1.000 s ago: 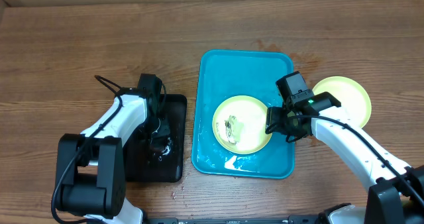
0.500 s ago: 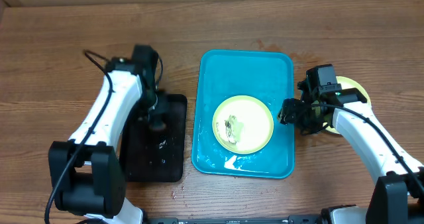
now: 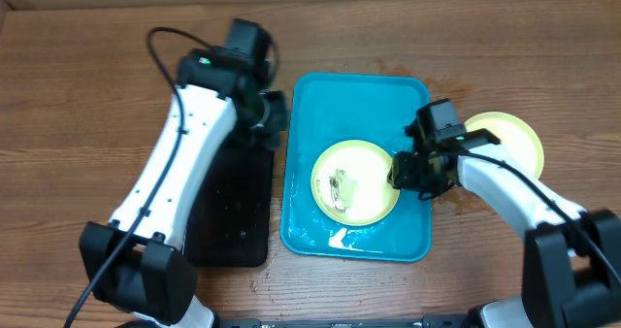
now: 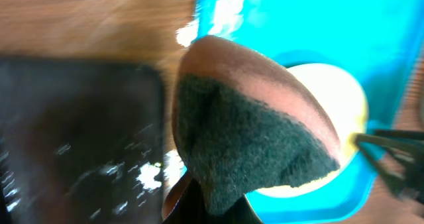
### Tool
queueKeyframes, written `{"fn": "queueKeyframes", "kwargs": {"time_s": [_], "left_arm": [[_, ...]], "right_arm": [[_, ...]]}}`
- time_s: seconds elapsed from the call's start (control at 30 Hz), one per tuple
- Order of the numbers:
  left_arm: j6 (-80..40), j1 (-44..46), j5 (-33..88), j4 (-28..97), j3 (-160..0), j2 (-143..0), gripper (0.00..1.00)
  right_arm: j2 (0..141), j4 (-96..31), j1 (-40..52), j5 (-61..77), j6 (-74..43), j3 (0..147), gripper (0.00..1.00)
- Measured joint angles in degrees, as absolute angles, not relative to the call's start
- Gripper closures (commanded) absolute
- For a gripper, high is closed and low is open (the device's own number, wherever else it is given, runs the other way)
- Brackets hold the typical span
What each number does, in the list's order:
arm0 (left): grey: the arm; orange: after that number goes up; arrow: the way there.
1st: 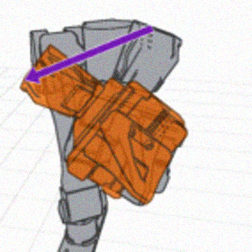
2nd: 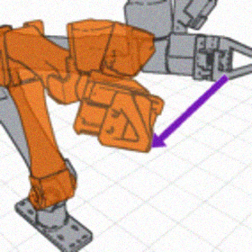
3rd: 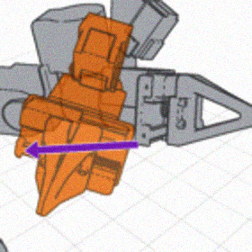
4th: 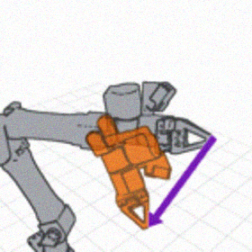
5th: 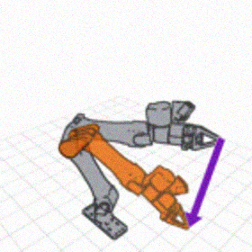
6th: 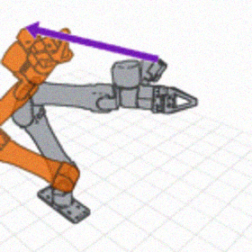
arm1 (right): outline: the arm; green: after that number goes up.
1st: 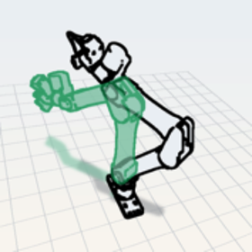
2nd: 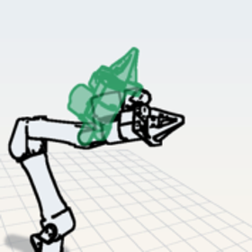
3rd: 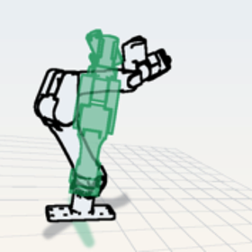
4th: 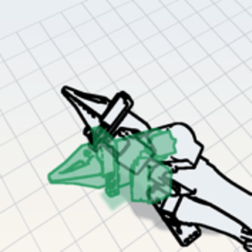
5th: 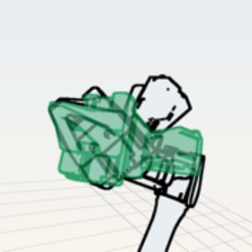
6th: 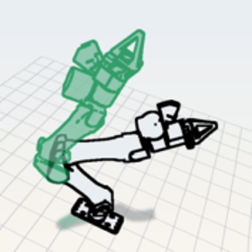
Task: Clean dirty plates on tray and stack at the side
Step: 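Grasp the sponge on the black tray with the left gripper, then scrub the yellow plate with the sponge while right gripper holds rim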
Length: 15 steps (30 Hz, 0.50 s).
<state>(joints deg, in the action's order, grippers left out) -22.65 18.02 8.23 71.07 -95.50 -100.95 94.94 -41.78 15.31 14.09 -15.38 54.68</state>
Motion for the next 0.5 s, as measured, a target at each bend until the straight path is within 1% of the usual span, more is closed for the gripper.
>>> {"fn": "queueKeyframes", "kwargs": {"time_s": [0.07,0.1,0.17,0.33,0.5], "left_arm": [[-23.73,20.45,8.62,68.4,-95.5,-100.97,0.96],[-24.38,21.76,8.82,67.24,-95.48,-101.03,0.96],[-25.96,23.64,9.04,65.56,-95.33,-101.25,0.96],[-30.87,27.31,10.44,62.35,-95.24,-105.19,0.96],[-34.22,31.22,15.77,56.25,-95.18,-114.91,0.96]], "right_arm": [[97.32,-40.84,15.86,12.99,-16.16,54.65,0.84],[98.06,-40.77,15.88,12.64,-16.05,54.63,0.89],[99.83,-40.64,15.92,12.19,-16.84,54.65,0.96],[99.92,-40.29,15.94,12.91,-17.58,54.7,0.96],[99.92,-40.36,15.94,12.91,-17.61,54.7,0.96]]}}
